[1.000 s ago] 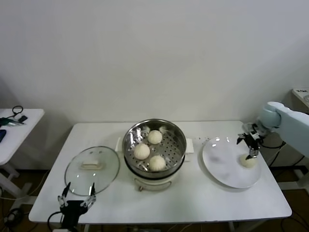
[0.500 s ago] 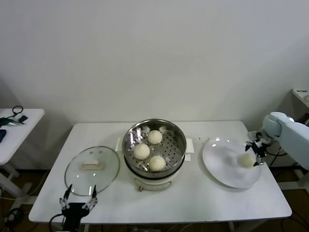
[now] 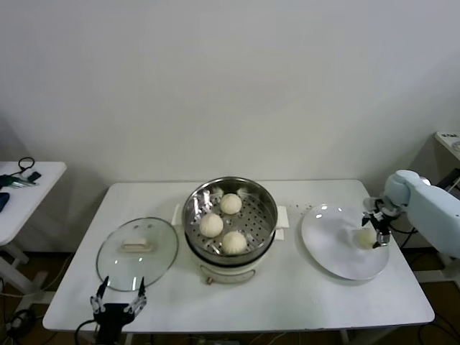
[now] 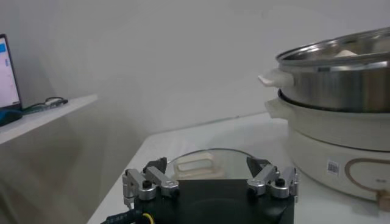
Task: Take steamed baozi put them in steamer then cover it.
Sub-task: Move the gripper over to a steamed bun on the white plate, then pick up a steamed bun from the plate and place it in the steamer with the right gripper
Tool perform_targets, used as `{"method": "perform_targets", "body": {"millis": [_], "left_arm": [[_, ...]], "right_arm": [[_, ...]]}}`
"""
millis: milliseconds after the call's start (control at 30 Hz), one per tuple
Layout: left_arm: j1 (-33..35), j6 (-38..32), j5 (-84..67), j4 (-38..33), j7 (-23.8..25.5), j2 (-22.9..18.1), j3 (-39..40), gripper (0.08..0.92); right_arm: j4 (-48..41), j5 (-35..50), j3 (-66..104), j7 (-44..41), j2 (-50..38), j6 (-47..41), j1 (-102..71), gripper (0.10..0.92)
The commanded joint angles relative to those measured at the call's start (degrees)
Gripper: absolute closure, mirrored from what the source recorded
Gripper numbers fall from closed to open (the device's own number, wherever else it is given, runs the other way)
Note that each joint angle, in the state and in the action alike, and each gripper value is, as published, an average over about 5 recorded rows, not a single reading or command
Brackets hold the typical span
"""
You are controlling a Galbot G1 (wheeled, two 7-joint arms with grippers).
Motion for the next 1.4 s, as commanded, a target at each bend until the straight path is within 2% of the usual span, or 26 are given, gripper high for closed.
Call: {"method": "perform_targets", "body": {"millis": [33, 400, 600, 967, 1133, 1400], "left_arm": [[0.04, -0.37, 1.35, 0.1, -0.01, -0.32, 0.3, 0.177], [0.01, -0.23, 0.98, 0.04, -0.03, -0.22, 0.21, 0.177], [0.16, -0.21, 0.98, -0.39, -0.05, -0.2, 0.23, 0.177], [0.58, 0.41, -0.23, -2.17, 0.19, -0.15, 1.58, 0.177], [-0.03, 1.05, -1.07, -4.16, 0.14, -0.45, 3.55, 0.177], [-0.67, 1.59, -1.32, -5.72, 0.17, -0.29, 5.45, 0.177]], "right_arm": [[-1.66, -1.37, 0.7, -0.59, 1.46, 0.15, -0.9, 0.233], [-1.86, -0.47, 1.43, -1.46, 1.05, 0.13, -0.81, 0.329], [0.22, 4.05, -1.43, -1.47, 0.33, -0.97, 2.02, 0.346], [12.47, 30.53, -24.61, 0.33, -0.73, -11.4, 24.81, 0.355], [14.83, 41.57, -34.98, 1.54, 3.65, -14.57, 36.62, 0.355], [19.84, 53.15, -42.37, 4.29, 11.18, -19.53, 45.38, 0.349]]}}
